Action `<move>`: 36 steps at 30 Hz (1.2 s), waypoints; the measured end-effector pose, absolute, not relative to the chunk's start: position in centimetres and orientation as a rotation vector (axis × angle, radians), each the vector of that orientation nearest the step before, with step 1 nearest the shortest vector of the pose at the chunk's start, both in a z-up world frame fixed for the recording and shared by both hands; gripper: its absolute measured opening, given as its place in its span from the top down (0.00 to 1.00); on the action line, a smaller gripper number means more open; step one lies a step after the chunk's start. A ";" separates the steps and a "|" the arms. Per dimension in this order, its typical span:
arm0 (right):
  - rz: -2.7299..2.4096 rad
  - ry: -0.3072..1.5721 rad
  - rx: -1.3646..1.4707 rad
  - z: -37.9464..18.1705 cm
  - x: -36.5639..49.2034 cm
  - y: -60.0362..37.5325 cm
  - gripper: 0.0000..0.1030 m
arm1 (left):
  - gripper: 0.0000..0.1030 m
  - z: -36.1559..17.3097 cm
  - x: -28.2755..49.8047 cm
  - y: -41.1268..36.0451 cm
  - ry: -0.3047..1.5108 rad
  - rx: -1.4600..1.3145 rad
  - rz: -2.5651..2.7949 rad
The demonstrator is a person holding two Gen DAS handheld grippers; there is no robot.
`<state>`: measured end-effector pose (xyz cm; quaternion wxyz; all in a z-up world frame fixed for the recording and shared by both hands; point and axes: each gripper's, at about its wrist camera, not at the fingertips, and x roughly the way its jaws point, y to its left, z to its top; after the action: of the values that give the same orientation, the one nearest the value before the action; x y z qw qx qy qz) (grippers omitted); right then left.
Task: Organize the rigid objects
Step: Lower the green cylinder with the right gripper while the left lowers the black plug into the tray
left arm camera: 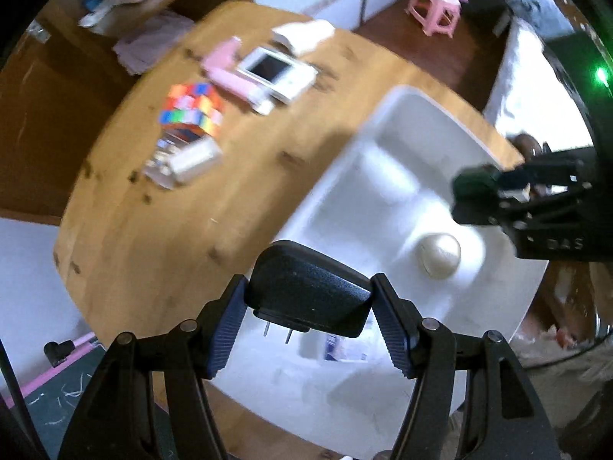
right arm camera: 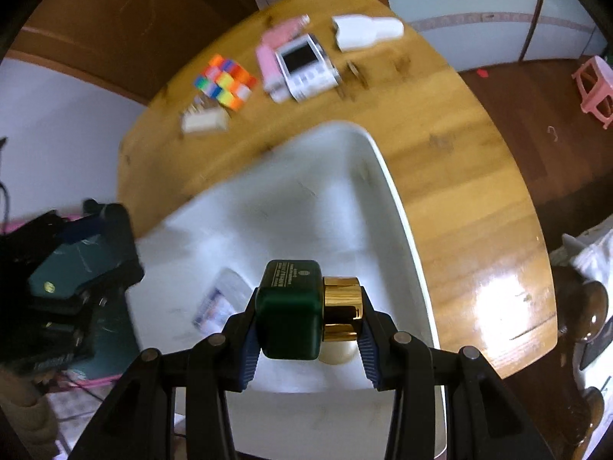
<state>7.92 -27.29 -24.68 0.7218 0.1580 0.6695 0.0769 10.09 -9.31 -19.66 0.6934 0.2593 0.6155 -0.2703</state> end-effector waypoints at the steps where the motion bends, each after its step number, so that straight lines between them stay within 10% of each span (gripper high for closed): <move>1: 0.161 1.479 0.317 -25.1 7.7 -27.0 0.58 | 0.34 -20.4 9.6 -9.7 1.380 0.600 -0.601; 26: 0.130 1.346 -0.144 -28.3 7.6 -21.8 0.56 | 0.33 -27.8 9.8 -10.0 1.453 0.561 -0.517; 36: 0.180 1.317 -0.111 -27.2 6.7 -22.3 0.39 | 0.33 -28.3 10.4 -7.4 1.537 0.452 -0.461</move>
<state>6.69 -22.27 -27.17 0.7856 -0.0516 0.6109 0.0837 10.44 -7.44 -28.34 0.6722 0.2006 0.6827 -0.2047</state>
